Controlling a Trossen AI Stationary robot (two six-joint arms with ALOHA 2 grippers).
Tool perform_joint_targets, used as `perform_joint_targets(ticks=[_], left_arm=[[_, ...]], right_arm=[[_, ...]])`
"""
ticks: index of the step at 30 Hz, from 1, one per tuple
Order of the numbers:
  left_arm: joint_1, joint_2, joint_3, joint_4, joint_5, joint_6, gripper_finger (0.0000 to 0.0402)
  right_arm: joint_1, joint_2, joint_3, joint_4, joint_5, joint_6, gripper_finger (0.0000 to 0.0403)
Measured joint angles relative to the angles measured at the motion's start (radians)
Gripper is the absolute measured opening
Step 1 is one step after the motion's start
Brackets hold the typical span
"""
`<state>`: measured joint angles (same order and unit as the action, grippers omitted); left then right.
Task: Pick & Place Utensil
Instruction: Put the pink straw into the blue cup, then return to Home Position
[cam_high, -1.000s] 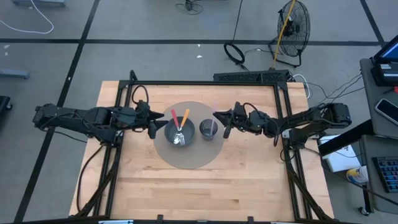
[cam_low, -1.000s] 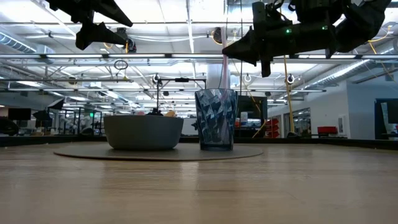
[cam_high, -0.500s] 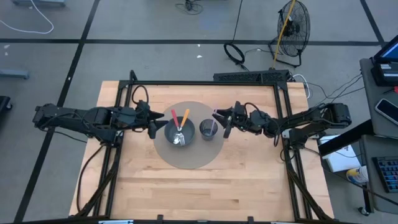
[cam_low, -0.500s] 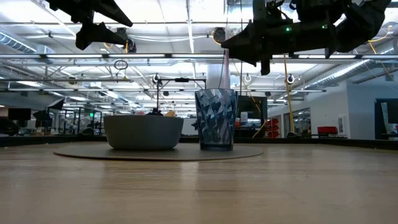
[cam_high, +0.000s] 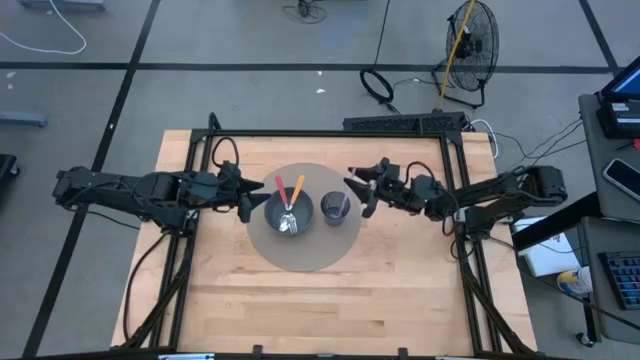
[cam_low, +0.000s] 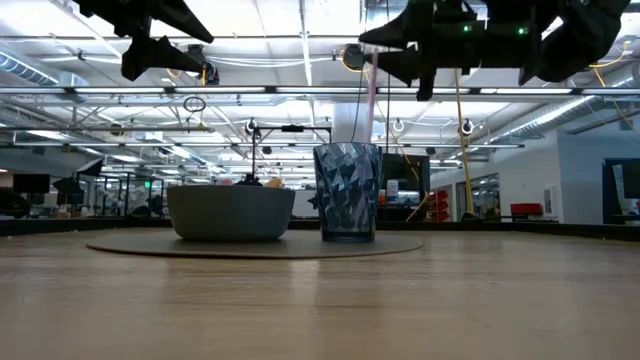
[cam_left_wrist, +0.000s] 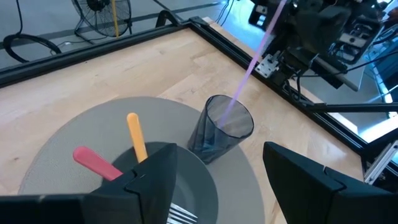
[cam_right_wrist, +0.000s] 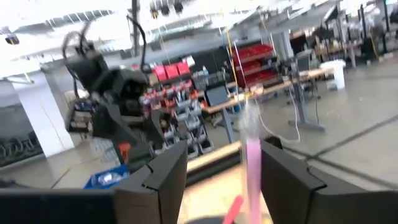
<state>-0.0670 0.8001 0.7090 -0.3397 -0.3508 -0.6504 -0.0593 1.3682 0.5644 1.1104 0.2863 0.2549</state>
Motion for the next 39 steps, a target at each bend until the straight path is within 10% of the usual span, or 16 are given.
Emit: perform_joint_targets(ticks=[22,39], left_arm=[[0.000,0.000,0.000,0.004,-0.018,-0.024,0.0243],[0.000,0.000,0.000,0.170,-0.051,-0.048,0.0243]], right_arm=[[-0.001,-0.299,0.000,-0.004,0.005,-0.225,0.0181],[0.009,-0.410,0.001,-0.194,-0.101,-0.080,0.0181]])
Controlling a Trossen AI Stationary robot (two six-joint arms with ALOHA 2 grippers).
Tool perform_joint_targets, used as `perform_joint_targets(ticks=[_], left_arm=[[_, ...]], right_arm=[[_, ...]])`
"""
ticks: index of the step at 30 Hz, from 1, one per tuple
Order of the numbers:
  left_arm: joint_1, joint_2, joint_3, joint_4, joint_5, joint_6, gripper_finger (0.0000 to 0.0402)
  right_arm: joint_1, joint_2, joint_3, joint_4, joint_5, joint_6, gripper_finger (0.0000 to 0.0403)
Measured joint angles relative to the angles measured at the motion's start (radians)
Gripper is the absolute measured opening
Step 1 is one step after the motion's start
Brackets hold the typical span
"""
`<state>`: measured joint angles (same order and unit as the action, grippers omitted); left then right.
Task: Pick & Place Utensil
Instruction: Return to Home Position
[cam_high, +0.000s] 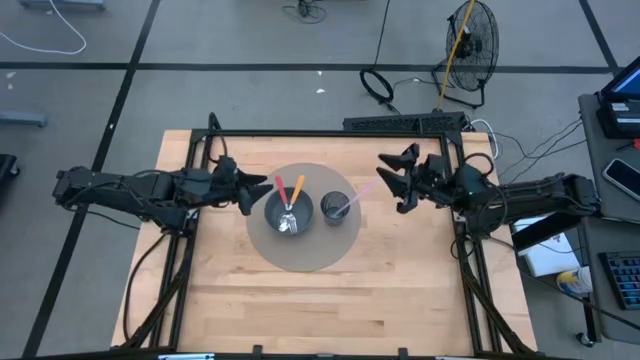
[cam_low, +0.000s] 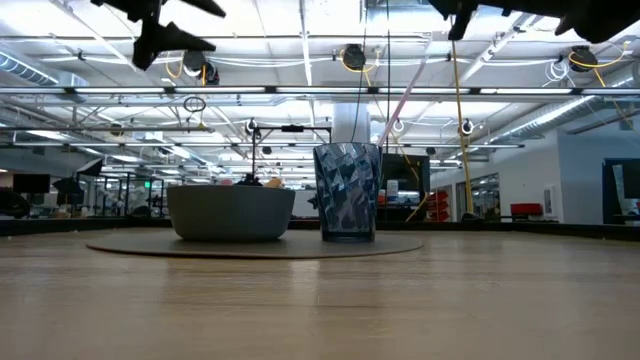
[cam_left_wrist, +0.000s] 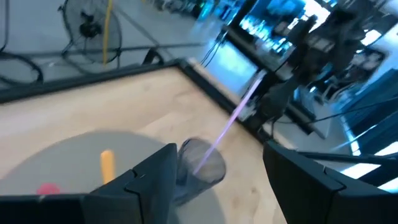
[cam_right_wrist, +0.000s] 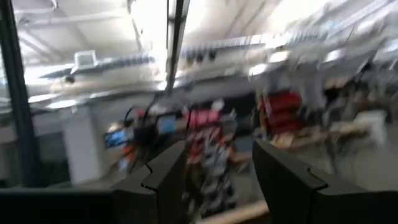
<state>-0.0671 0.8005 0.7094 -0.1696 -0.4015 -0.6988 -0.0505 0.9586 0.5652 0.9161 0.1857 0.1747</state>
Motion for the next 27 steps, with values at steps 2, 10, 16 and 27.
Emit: perform_joint_targets(ticks=[2,10,16,27], left_arm=[[0.000,-0.001,0.000,0.037,0.006,0.027,0.0243],[0.005,0.000,0.000,0.058,0.001,0.088,0.0243],[0.002,0.000,0.000,0.074,0.019,0.138,0.0243],[-0.027,0.000,0.000,0.218,0.193,0.553,0.0243]], right_arm=[[0.000,-0.026,0.000,-0.104,-0.015,0.059,0.0181],[0.000,-0.156,0.000,-0.410,-0.164,0.205,0.0181],[0.000,-0.258,0.000,-0.623,-0.241,0.263,0.0180],[0.049,-0.235,0.038,-0.757,-0.319,0.284,0.0180]])
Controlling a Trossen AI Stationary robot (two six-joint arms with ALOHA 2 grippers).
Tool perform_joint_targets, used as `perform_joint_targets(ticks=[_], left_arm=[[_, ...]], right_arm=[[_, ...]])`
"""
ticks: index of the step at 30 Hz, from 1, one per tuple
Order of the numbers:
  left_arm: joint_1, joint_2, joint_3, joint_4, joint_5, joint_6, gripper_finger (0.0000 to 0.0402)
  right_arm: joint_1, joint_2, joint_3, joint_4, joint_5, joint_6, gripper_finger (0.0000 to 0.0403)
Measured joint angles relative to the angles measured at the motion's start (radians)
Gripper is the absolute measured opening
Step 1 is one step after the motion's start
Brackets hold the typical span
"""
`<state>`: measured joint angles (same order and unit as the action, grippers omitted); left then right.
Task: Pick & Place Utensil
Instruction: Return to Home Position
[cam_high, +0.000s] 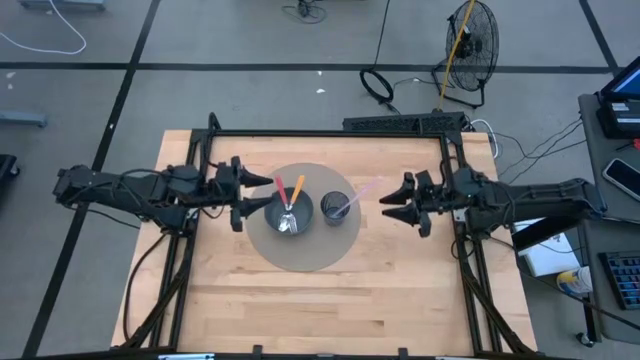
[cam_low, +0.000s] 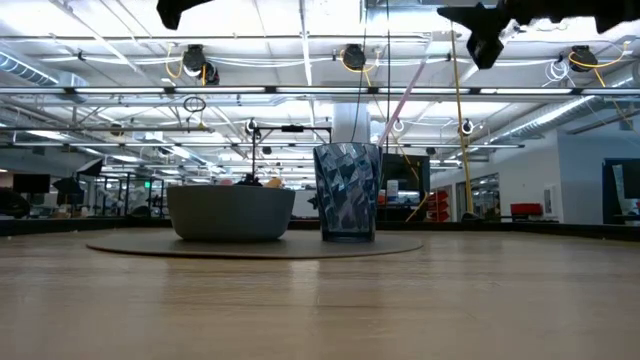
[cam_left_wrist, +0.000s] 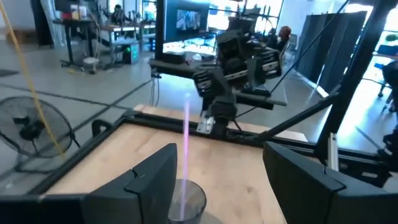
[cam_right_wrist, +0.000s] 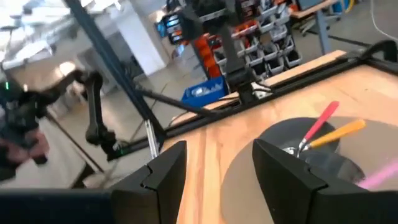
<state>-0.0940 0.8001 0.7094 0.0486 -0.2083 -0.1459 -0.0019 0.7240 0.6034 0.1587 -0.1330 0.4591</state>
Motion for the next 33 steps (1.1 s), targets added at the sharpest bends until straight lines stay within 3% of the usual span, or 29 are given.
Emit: perform_joint_targets(ticks=[7,12,22,28,33], left_arm=[[0.011,0.000,0.000,0.005,-0.001,0.018,0.0243],[0.011,0.000,0.000,-0.004,-0.001,0.017,0.0243],[0.010,0.000,0.000,-0.024,-0.001,0.013,0.0243],[0.010,0.000,0.000,-0.024,-0.003,0.023,0.0243],[0.027,0.000,0.000,-0.018,-0.100,-0.087,0.0243]], right_arm=[[0.032,0.060,0.125,-0.063,0.052,-0.202,0.0180],[0.037,0.059,0.138,-0.070,0.054,-0.329,0.0180],[0.037,0.052,0.123,-0.051,0.054,-0.183,0.0180],[0.037,0.014,0.123,-0.078,0.051,-0.297,0.0180],[0.034,-0.051,0.123,-0.112,0.053,-0.291,0.0180]])
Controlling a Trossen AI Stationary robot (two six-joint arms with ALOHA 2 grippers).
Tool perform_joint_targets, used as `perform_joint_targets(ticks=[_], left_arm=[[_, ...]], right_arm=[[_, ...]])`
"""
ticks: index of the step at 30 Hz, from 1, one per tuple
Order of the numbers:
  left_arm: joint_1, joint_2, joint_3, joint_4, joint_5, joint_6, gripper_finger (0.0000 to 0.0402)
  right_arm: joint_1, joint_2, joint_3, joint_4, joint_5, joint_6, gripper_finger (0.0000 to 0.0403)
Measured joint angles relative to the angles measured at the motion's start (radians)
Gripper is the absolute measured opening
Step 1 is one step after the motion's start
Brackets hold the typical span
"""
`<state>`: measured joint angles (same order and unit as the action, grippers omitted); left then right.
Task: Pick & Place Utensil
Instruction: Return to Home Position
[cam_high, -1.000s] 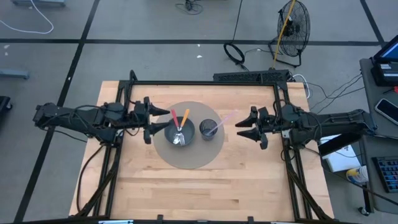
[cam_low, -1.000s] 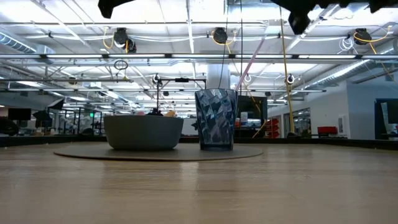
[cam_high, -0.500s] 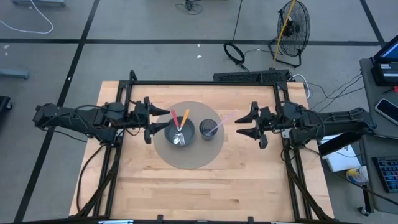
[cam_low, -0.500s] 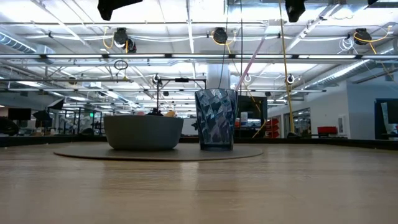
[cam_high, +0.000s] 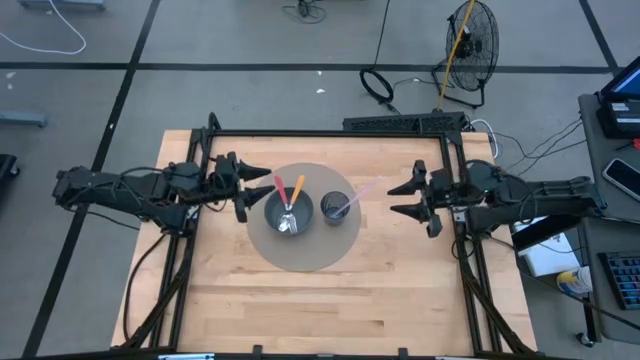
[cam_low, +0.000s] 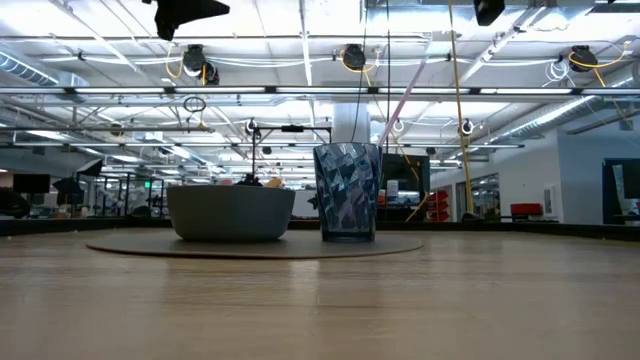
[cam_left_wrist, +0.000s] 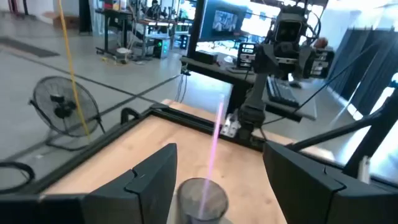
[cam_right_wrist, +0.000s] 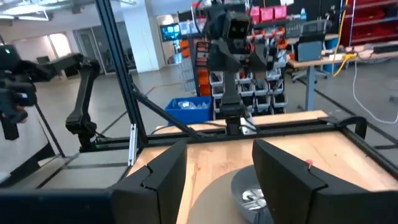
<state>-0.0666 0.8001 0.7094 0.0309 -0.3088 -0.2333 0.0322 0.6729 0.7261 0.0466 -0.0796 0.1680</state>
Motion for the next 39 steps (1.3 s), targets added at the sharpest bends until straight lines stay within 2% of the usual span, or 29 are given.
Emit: perform_joint_targets(ticks=[4,9,14,19,25,33,39], left_arm=[[-0.003,0.000,0.000,0.032,0.021,-0.085,0.0243],[-0.023,0.000,0.000,-0.003,0.108,0.041,0.0243],[-0.034,0.000,0.000,-0.059,0.167,0.112,0.0243],[-0.047,-0.010,0.000,-0.071,0.174,0.177,0.0244],[-0.056,-0.095,-0.031,-0.131,0.175,0.171,0.0244],[-0.094,-0.215,-0.262,0.119,0.168,0.174,0.0243],[-0.118,-0.227,-0.423,0.330,0.144,0.189,0.0243]], right_arm=[[0.000,-0.055,0.000,-0.024,-0.005,-0.038,0.0180],[0.001,-0.101,0.000,-0.135,-0.101,-0.108,0.0180],[0.010,-0.117,-0.001,-0.208,-0.106,-0.104,0.0180],[0.011,-0.139,-0.059,-0.149,-0.104,-0.126,0.0180],[0.011,-0.249,-0.236,0.054,-0.105,-0.073,0.0180],[0.011,-0.371,-0.430,0.253,-0.074,-0.034,0.0180],[0.011,-0.406,-0.477,0.278,-0.074,-0.023,0.0180]])
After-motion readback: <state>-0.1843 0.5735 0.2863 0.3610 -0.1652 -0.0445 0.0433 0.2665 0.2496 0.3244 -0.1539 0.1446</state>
